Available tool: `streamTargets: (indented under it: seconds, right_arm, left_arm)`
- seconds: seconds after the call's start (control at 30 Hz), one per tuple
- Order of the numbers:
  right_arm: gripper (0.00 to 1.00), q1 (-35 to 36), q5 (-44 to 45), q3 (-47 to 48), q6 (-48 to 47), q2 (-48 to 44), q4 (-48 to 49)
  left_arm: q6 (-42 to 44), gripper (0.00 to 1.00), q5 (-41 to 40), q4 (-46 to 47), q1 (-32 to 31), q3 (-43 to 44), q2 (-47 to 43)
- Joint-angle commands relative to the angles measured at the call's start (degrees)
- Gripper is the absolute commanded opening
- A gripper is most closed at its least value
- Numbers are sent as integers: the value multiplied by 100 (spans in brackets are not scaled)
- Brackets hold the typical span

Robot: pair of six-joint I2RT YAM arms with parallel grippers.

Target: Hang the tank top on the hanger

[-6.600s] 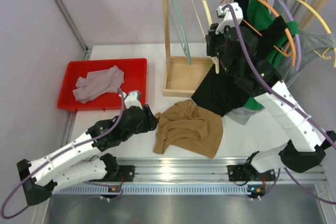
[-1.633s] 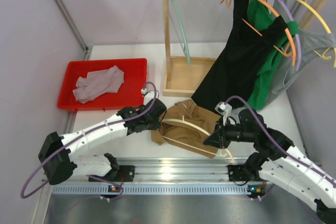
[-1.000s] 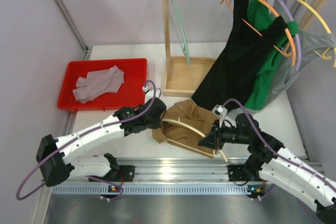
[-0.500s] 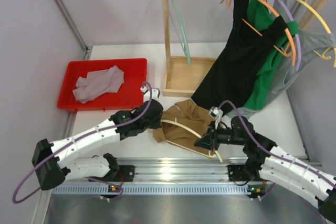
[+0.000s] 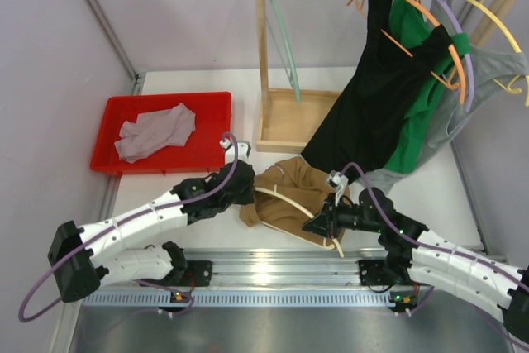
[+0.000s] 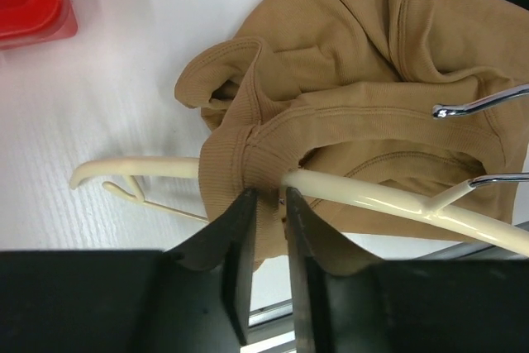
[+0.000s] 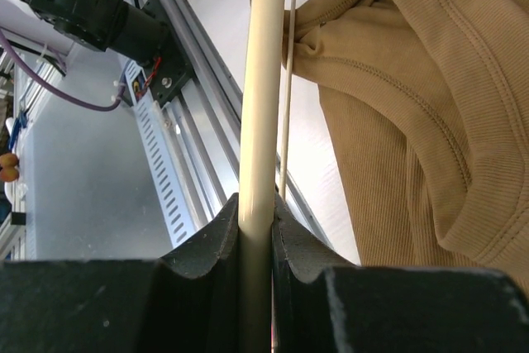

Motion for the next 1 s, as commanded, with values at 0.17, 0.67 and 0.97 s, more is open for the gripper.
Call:
streamTargets:
  seconds: [0.17, 0.67, 0.97]
  right_arm:
    - [0, 139, -3, 28, -184, -202, 469]
    - [0, 139, -135, 72, -184, 27, 583]
    - [0, 148, -152, 89, -184, 27, 531]
  left_arm:
    - [8, 46, 253, 453, -96, -132, -474]
    - [948, 53, 825, 2483, -395, -853, -934]
    - [1107, 56, 569, 3344, -448, -932, -345]
